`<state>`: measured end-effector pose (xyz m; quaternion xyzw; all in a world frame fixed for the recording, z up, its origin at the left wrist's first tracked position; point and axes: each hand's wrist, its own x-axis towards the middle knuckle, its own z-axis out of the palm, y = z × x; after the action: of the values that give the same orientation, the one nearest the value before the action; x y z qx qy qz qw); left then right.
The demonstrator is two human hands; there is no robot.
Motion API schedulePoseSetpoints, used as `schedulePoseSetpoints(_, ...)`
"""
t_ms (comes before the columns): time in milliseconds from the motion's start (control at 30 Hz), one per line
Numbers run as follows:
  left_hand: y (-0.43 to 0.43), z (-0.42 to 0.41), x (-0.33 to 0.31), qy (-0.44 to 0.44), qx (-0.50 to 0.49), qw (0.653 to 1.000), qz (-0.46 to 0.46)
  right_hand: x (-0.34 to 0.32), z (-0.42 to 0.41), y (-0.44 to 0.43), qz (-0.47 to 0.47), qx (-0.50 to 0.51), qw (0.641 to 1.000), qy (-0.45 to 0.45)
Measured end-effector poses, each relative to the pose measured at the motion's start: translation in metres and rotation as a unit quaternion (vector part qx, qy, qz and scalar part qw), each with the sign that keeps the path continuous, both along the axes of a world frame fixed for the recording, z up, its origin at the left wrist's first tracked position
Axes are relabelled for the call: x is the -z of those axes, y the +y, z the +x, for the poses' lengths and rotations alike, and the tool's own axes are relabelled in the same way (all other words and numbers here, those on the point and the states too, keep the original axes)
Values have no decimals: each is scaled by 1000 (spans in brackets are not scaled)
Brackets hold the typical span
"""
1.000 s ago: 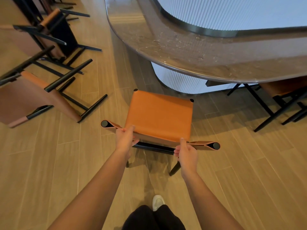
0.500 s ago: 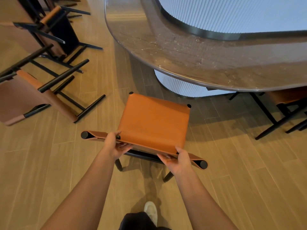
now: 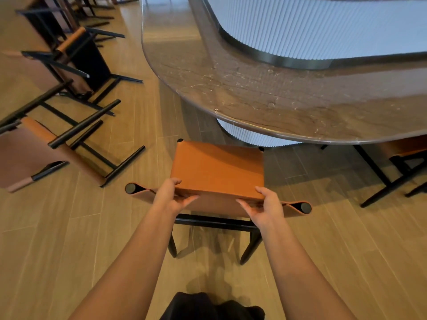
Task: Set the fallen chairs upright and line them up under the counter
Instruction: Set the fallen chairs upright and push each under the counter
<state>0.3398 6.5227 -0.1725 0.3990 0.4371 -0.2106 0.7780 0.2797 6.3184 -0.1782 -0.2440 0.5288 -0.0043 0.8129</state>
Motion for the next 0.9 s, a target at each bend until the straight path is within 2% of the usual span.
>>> schedulePoseSetpoints(333,-19,72,-35,-23,35,999,25,-26,80,-22,-78,-61,994,52)
schedulePoseSetpoints(500,-15,113,-47,25,-7,999,-26,-37,112,-29,-90,-29,995,40)
schedulePoseSetpoints(567,-16,122,-49,32,11,999,-19,-41,120,-33,-91,-29,995,30)
schedulePoseSetpoints(733,-29,132,-56,8,18,999,31,-46,131,-39,-91,-33,995,3)
schedulePoseSetpoints(900,-46,130,-72,-28,11,999,28,-60,133,-59,-89,-33,995,-35)
